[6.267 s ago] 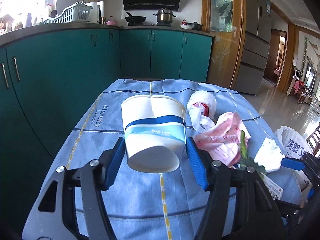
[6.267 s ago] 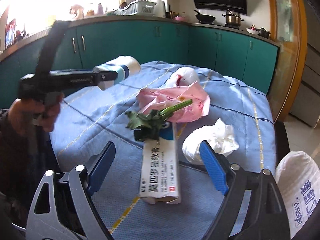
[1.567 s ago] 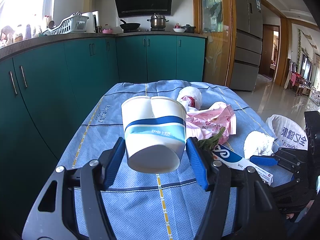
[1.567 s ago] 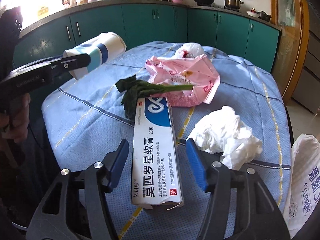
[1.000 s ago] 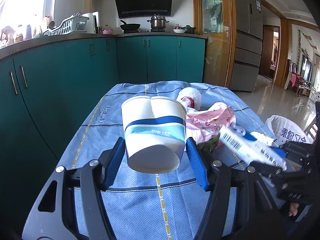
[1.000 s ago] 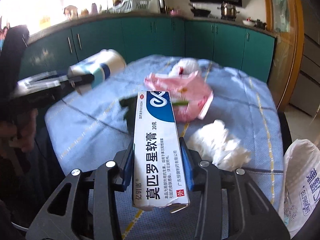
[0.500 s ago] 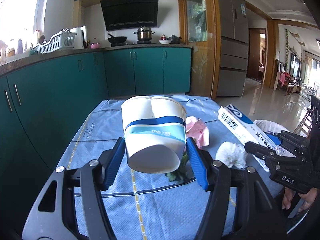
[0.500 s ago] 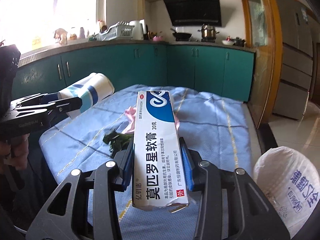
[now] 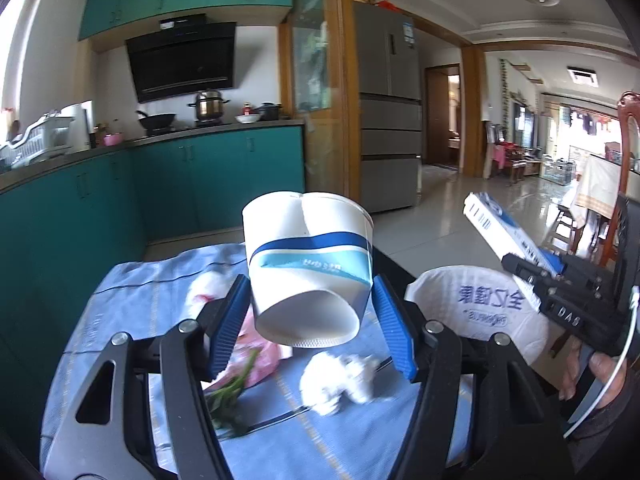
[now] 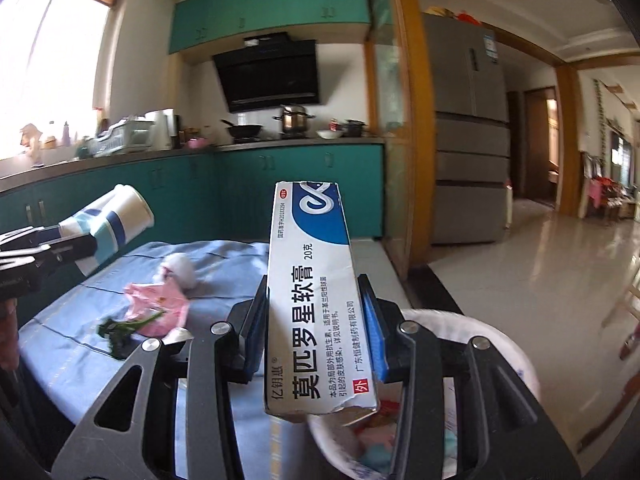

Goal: Collect trash
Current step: 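Carry the cup and box over the white bin and open both grippers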

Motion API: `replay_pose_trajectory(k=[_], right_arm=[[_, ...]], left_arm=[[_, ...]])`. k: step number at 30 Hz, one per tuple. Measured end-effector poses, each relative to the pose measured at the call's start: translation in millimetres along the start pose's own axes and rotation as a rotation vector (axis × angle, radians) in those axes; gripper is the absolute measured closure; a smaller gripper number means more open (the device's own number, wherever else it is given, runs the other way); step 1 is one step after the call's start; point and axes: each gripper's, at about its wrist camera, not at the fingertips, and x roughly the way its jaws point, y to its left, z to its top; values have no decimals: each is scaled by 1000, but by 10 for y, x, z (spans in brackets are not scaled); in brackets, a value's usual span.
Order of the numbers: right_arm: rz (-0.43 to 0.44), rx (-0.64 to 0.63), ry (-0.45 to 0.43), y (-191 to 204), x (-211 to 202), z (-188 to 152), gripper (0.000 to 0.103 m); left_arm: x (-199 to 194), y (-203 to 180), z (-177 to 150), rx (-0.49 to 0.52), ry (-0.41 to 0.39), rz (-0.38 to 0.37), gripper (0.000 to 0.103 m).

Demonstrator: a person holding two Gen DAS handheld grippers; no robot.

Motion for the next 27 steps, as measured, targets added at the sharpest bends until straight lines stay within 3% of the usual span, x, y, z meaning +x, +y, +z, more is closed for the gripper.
replay_pose_trajectory(k=[7,16,18,21,25,27], right_arm=[[-135,179,121,-585,167,-206,61],[-175,252,168,-814,233,-333,61],[-185,272,177,-878,241,-358,61],[-201,295,197,-939,280,-380,58],[-212,266,199,-881,312,-365,30],[-204,241,189,-811,314,-339,25]], left_arm=[[767,-497,97,-29,108,-208,40],[1668,-1317,-28,19,279,-395,39],[1747,-1423,-97,42,299,-395,37],[1786,-1447,-146,58,303,-382,25],[1672,-1231,-139,38,281,-328,23],[1517,-1051,-94,13,253,-290,23]])
